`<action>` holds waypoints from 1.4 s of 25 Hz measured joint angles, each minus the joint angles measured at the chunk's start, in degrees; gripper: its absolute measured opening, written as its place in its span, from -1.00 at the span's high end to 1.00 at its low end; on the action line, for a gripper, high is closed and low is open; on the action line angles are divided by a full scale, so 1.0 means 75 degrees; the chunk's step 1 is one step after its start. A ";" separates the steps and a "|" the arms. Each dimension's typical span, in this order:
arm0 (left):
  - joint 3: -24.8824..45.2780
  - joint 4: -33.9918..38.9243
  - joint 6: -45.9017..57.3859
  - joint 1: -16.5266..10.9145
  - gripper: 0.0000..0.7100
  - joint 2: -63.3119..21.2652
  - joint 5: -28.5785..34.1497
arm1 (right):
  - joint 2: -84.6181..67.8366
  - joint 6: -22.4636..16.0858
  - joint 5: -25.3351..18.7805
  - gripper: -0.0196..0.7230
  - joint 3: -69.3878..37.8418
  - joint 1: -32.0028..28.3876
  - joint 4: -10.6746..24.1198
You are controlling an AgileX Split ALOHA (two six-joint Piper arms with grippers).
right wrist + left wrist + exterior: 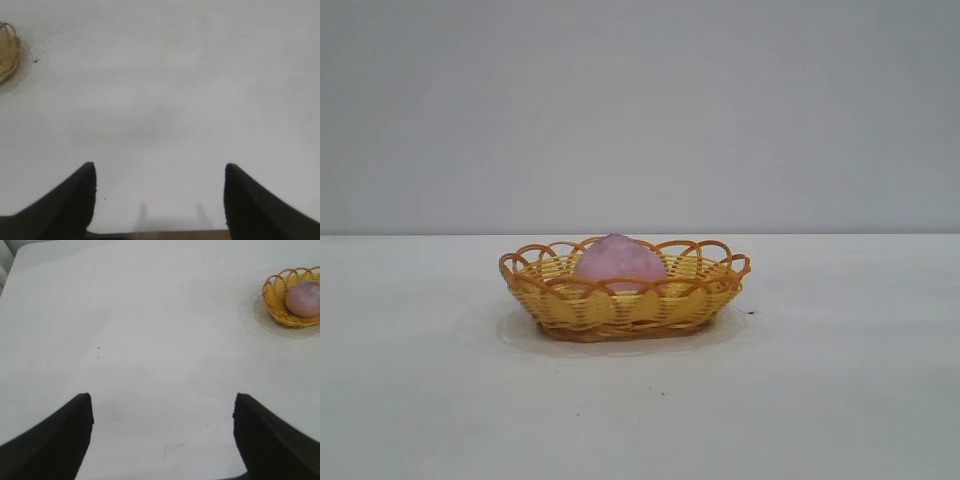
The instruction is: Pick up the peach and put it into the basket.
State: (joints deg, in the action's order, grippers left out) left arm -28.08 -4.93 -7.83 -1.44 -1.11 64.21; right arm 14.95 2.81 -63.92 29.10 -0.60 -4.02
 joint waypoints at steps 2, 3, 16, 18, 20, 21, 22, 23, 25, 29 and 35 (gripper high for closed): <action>0.0000 0.0000 0.0000 0.0000 -0.45 0.0000 0.0000 | -0.0596 -0.0025 0.0000 -0.17 -0.0055 0.0000 0.0001; 0.0000 0.0000 0.0000 0.0000 -0.45 0.0000 0.0000 | -0.0934 -0.0025 -0.0016 -0.19 -0.0066 0.0000 0.0010; 0.0000 0.0000 0.0000 0.0000 -0.45 0.0000 0.0000 | -0.2121 0.0075 -0.0160 -0.19 -0.0151 0.0366 -0.0073; 0.0000 0.0000 0.0000 0.0000 -0.45 0.0000 0.0000 | -0.2121 0.0075 -0.0160 -0.19 -0.0151 0.0366 -0.0073; 0.0000 0.0000 0.0000 0.0000 -0.45 0.0000 0.0000 | -0.2121 0.0075 -0.0160 -0.19 -0.0151 0.0366 -0.0073; 0.0000 0.0000 0.0000 0.0000 -0.45 0.0000 0.0000 | -0.2121 0.0075 -0.0160 -0.19 -0.0151 0.0366 -0.0073; 0.0000 0.0000 0.0000 0.0000 -0.45 0.0000 0.0000 | -0.2121 0.0075 -0.0160 -0.19 -0.0151 0.0366 -0.0073; 0.0000 0.0000 0.0000 0.0000 -0.45 0.0000 0.0000 | -0.2121 0.0075 -0.0160 -0.19 -0.0151 0.0366 -0.0073; 0.0000 0.0000 0.0000 0.0000 -0.45 0.0000 0.0000 | -0.2121 0.0075 -0.0160 -0.19 -0.0151 0.0366 -0.0073; 0.0000 0.0000 0.0000 0.0000 -0.45 0.0000 0.0000 | -0.2121 0.0075 -0.0160 -0.19 -0.0151 0.0366 -0.0073; 0.0000 0.0000 0.0000 0.0000 -0.45 0.0000 0.0000 | -0.2121 0.0075 -0.0160 -0.19 -0.0151 0.0366 -0.0073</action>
State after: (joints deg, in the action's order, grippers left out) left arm -28.08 -4.93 -7.83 -1.44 -1.11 64.21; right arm -0.96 3.38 -65.12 27.97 2.14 -4.57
